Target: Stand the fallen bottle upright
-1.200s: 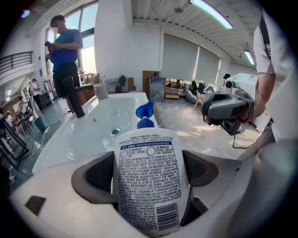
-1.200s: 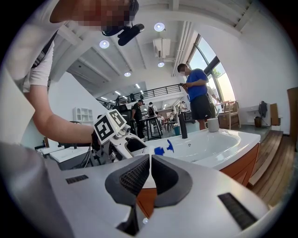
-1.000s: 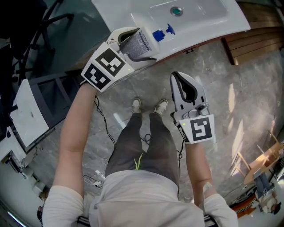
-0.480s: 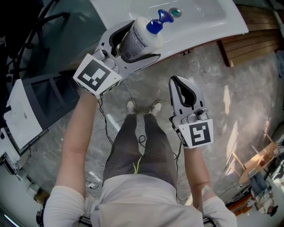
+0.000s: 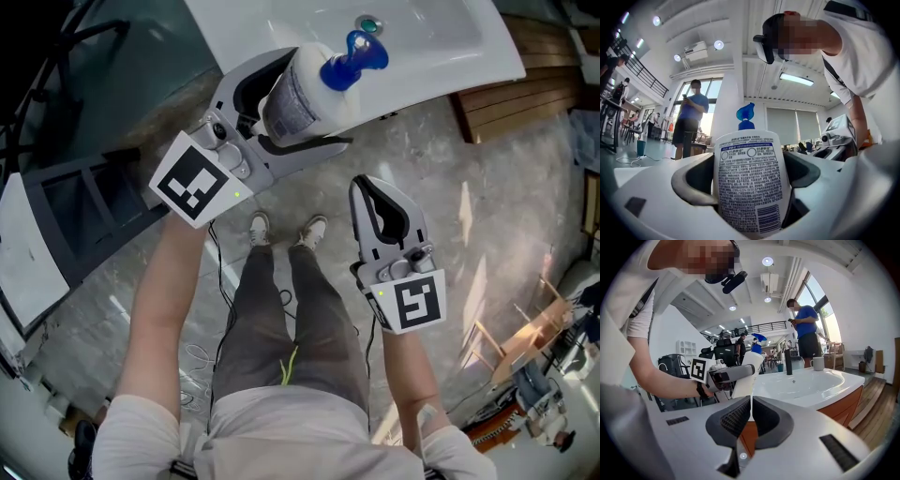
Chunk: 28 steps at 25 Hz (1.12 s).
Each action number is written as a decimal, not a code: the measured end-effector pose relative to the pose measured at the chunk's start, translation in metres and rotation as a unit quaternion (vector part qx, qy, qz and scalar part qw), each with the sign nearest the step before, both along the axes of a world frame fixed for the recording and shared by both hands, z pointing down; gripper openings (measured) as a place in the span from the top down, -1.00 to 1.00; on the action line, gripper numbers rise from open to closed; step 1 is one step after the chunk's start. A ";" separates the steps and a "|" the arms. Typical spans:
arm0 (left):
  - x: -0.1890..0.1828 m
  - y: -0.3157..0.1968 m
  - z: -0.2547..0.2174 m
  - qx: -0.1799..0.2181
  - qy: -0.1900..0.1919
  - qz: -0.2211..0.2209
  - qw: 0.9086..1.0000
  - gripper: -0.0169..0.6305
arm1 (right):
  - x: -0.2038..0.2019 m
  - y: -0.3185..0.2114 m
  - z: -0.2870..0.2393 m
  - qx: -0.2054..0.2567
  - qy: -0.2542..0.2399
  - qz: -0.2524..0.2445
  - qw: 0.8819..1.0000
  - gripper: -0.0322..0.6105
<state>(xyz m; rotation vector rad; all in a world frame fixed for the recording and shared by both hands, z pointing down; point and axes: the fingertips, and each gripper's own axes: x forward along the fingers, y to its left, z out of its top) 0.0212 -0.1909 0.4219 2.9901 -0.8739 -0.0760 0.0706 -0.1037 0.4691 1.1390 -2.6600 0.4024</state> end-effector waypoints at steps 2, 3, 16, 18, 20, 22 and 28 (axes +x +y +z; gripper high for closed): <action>-0.002 -0.001 0.007 0.002 -0.007 -0.003 1.000 -0.46 | -0.004 0.000 0.003 0.000 0.001 -0.001 1.000 0.78; -0.004 -0.002 0.011 0.002 -0.011 -0.003 1.000 -0.46 | -0.006 -0.001 0.004 0.000 0.001 0.000 1.000 0.78; -0.029 0.011 0.029 -0.002 0.049 0.009 0.999 -0.48 | -0.021 -0.014 0.013 0.005 0.009 0.004 1.000 0.78; -0.031 0.015 0.036 0.004 0.040 0.009 0.999 -0.51 | -0.023 -0.016 0.014 0.007 0.009 0.003 1.000 0.78; -0.031 0.018 0.040 0.012 0.028 0.008 0.999 -0.52 | -0.026 -0.020 0.013 0.012 0.008 0.002 1.000 0.78; -0.028 0.017 0.042 0.025 0.013 0.007 1.000 -0.52 | -0.030 -0.024 0.012 0.018 0.008 0.000 1.000 0.78; -0.025 0.016 0.052 0.024 -0.021 0.011 0.999 -0.51 | -0.038 -0.032 0.008 0.027 0.008 -0.003 1.000 0.78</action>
